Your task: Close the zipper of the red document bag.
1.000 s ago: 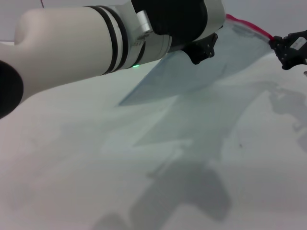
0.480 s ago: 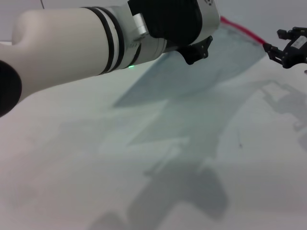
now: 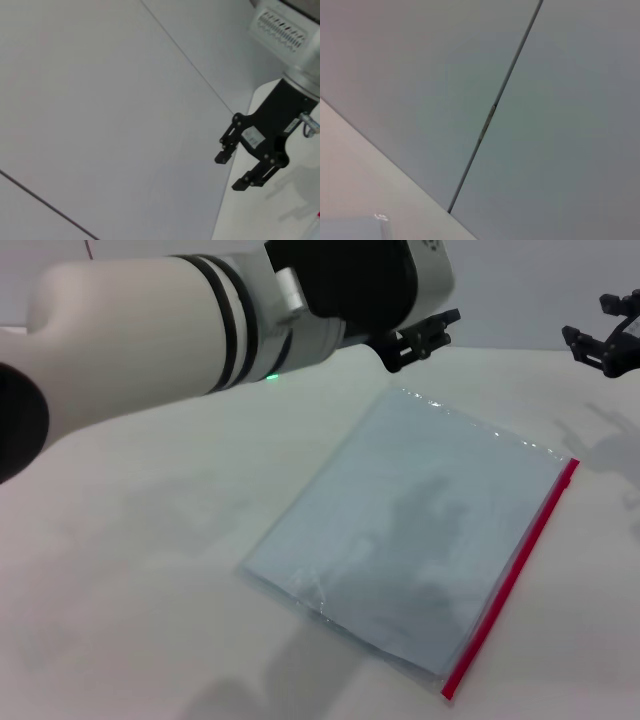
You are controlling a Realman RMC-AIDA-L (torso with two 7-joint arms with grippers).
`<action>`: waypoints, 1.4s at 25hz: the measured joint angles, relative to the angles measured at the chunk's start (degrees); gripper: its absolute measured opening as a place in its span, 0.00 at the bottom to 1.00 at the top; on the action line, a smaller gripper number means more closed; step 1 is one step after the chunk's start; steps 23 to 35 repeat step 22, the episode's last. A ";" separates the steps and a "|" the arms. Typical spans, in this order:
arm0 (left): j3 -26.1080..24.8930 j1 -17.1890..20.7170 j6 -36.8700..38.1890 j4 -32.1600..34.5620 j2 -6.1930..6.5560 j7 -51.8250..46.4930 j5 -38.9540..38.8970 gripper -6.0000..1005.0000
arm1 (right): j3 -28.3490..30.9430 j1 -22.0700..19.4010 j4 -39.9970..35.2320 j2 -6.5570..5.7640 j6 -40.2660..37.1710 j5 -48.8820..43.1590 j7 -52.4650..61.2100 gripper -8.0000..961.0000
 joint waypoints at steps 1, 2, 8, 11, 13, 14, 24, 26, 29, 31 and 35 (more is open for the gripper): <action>-0.35 0.02 0.35 0.28 -0.03 -0.16 0.00 0.38 | 0.02 -0.17 -0.12 0.04 0.00 0.43 0.00 0.62; -0.62 0.05 0.67 0.48 -0.05 -0.30 -0.01 0.41 | 0.08 -0.38 -0.33 0.07 0.00 1.11 0.00 0.62; -3.38 0.92 3.25 2.89 -0.18 -2.12 -0.34 0.61 | 0.17 -2.74 -1.55 0.15 2.90 10.53 -0.77 0.62; -4.25 1.23 4.55 4.28 -0.20 -4.24 -0.41 0.75 | 0.16 -5.27 -2.33 0.14 6.67 16.61 -1.47 0.62; -4.83 1.89 6.30 4.93 -0.20 -6.13 -0.51 0.80 | 0.17 -7.29 -3.16 0.25 9.01 20.70 -1.69 0.62; -5.15 2.47 7.39 5.07 -0.20 -7.14 -0.59 0.80 | 0.17 -8.16 -3.55 0.37 9.84 22.41 -1.89 0.62; -6.89 8.21 21.25 9.45 -0.17 -10.30 -5.09 0.80 | -0.40 -12.75 0.58 0.97 11.76 35.32 -10.30 0.62; -6.89 8.21 21.25 9.45 -0.17 -10.30 -5.09 0.80 | -0.40 -12.75 0.58 0.97 11.76 35.32 -10.30 0.62; -6.89 8.21 21.25 9.45 -0.17 -10.30 -5.09 0.80 | -0.40 -12.75 0.58 0.97 11.76 35.32 -10.30 0.62; -6.89 8.21 21.25 9.45 -0.17 -10.30 -5.09 0.80 | -0.40 -12.75 0.58 0.97 11.76 35.32 -10.30 0.62; -6.89 8.21 21.25 9.45 -0.17 -10.30 -5.09 0.80 | -0.40 -12.75 0.58 0.97 11.76 35.32 -10.30 0.62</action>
